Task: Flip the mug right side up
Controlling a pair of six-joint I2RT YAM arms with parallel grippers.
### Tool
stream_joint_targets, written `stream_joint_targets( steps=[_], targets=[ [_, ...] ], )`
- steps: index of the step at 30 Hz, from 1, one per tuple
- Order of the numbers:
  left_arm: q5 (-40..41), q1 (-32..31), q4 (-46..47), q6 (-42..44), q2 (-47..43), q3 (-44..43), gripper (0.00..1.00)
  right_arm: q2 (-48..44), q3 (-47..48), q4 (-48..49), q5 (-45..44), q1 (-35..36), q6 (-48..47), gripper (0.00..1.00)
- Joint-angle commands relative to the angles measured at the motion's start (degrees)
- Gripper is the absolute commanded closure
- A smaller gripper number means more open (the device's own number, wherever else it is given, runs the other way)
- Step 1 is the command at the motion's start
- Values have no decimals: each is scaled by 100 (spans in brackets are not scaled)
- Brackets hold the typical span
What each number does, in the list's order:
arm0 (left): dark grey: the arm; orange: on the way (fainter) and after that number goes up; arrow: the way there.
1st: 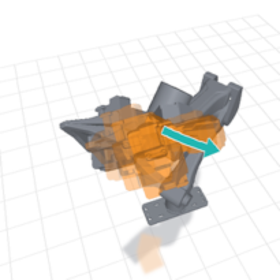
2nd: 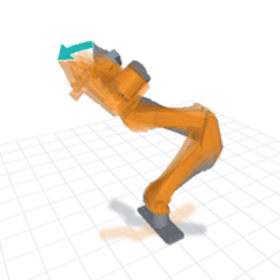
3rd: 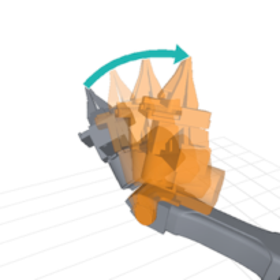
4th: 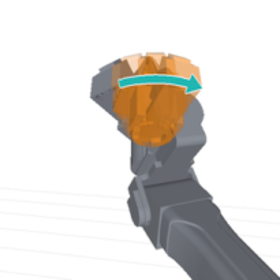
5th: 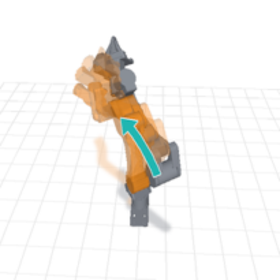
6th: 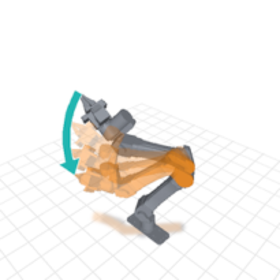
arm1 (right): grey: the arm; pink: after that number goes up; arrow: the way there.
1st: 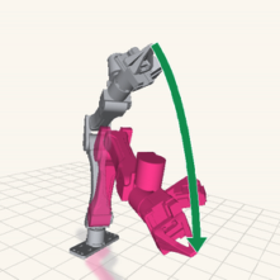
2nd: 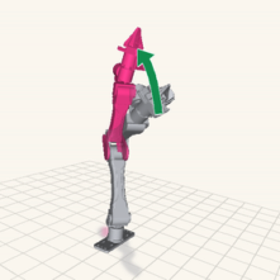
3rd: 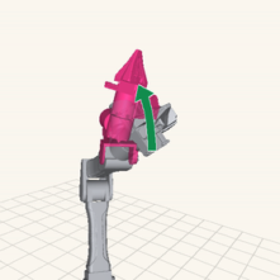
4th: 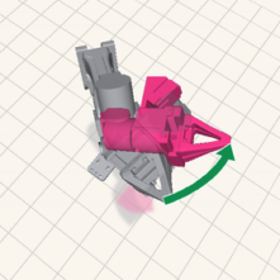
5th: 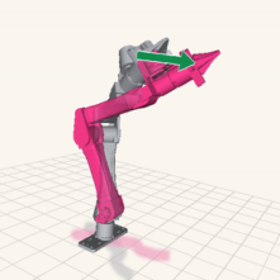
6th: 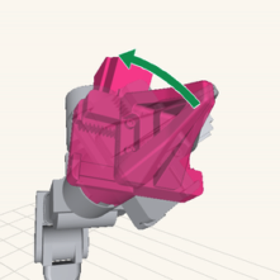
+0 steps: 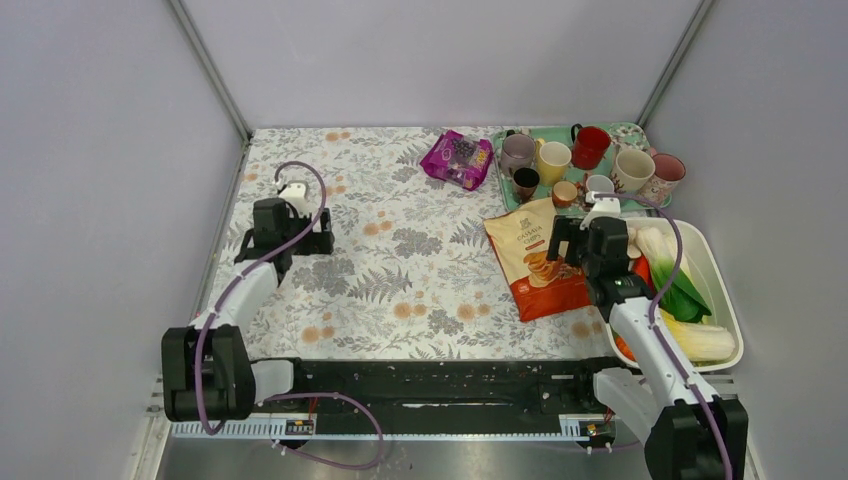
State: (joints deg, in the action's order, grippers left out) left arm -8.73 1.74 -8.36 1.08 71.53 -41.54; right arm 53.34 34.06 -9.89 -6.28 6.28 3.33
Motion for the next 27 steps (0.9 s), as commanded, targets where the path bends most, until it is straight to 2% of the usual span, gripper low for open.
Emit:
stream_joint_targets(
  steps=[1,3,6,27],
  targets=[
    [206,2,1052,-403,-543,734,1,-395,-554,911,-311,-31,293,1],
    [172,3,1202,-357,-715,873,1,-542,-837,1416,-336,-31,335,1],
    [345,13,1181,-369,-756,814,1,-634,-1049,1670,-502,-31,430,1],
    [-105,283,1110,-440,-565,893,1,-605,-1054,1698,-325,-29,407,1]
  ],
)
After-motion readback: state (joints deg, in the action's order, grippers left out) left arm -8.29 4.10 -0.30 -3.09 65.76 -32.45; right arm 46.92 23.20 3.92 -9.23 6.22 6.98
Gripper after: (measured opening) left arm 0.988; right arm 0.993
